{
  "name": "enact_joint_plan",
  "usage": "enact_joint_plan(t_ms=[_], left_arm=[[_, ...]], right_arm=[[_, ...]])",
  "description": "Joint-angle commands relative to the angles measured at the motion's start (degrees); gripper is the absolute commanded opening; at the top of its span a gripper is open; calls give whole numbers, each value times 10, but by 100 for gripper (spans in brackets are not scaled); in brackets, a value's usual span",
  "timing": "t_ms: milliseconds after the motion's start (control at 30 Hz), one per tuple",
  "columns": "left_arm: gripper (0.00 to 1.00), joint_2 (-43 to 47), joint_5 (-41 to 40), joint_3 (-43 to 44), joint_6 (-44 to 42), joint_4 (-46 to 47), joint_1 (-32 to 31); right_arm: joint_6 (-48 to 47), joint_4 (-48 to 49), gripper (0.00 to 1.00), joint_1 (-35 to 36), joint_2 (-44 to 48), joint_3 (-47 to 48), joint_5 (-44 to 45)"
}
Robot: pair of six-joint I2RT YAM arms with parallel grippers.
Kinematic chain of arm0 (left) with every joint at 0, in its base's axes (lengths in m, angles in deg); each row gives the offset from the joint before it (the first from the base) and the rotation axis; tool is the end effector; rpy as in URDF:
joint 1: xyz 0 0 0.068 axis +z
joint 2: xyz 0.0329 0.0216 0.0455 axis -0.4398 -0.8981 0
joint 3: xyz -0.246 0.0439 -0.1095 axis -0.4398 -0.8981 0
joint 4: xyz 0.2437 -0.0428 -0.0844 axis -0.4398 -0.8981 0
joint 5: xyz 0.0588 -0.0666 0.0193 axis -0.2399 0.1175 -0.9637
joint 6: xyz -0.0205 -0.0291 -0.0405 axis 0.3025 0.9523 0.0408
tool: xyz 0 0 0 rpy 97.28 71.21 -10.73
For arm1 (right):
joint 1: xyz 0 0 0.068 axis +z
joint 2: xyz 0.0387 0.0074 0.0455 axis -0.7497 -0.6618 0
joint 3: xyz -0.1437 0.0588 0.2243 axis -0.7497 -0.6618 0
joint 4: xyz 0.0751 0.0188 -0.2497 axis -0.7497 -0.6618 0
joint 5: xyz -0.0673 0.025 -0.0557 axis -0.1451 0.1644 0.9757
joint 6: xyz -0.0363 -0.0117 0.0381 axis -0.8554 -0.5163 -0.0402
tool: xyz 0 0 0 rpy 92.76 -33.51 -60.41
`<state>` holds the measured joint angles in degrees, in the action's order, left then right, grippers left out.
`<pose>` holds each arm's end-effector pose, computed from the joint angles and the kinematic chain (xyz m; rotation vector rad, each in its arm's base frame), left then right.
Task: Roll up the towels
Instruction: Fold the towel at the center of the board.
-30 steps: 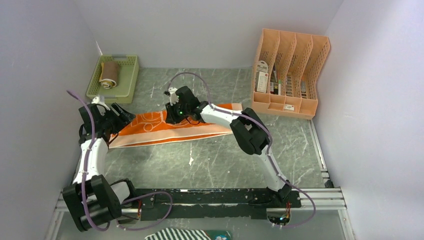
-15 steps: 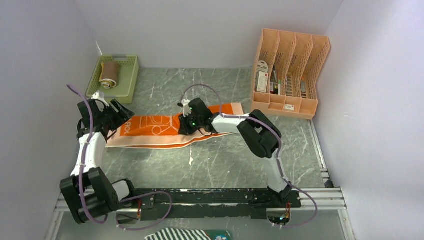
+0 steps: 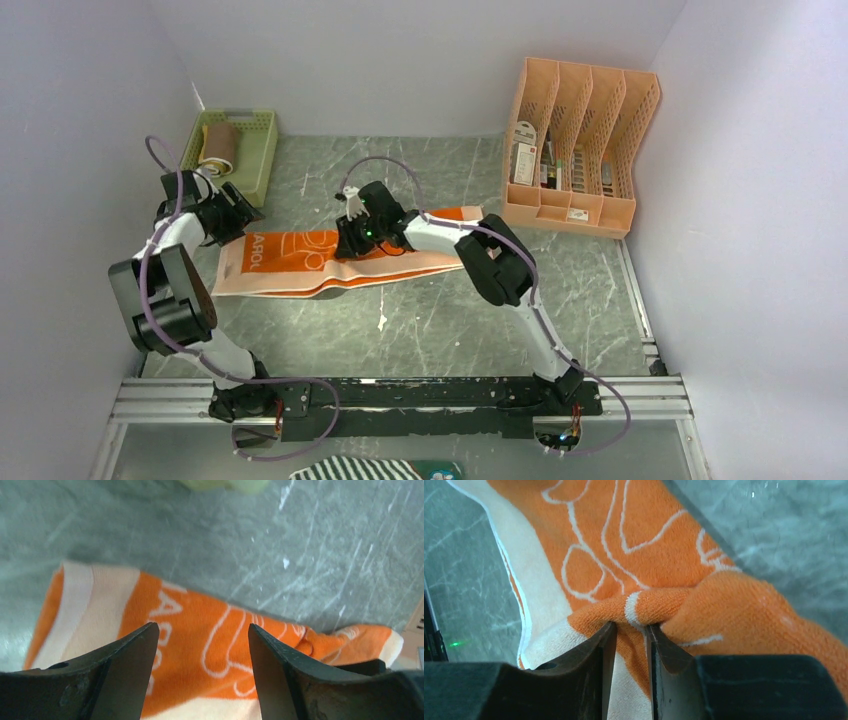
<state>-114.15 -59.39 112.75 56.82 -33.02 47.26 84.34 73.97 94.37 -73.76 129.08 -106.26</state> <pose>0.3059 0.1041 0.2055 -0.7454 2.2960 -0.4772 0.3408 0.3734 0.1319 -0.8862 2.2132 1.0738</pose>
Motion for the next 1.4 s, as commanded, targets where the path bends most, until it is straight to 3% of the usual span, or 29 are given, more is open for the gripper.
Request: enact_joint_plan(t_ms=[0,200,333,467,633,833,1100,1267,1367], left_arm=[[77,-63,-42,76,-36,-30,-3],[70,-90,-85,107,-53,-73,-3],[70,-41,-90,64,-58,-72,-3],[69,-52,-107,39,-58,-64,-3],[66,-91,-144,53,-59,-52,1],[65,-158,-193,104,-60,-46,11],[64,-179,-160,99,-33,-26,103],[64,-172,-161,102,-22,-24,113],[65,-141,-113,85,-4,-3,111]], right_arm=[[-20,-60,30,-6,-33,68,-18],[-19,-44,32,-49,54,25,-37],[-35,-53,33,-61,99,-14,-32],[-21,-12,34,-80,147,-92,-27],[10,49,34,-188,181,-195,-57],[14,71,34,-294,165,-239,-59],[21,43,34,-347,86,-198,-33],[-8,-13,34,-366,46,-116,9],[-30,-20,34,-361,74,-103,22]])
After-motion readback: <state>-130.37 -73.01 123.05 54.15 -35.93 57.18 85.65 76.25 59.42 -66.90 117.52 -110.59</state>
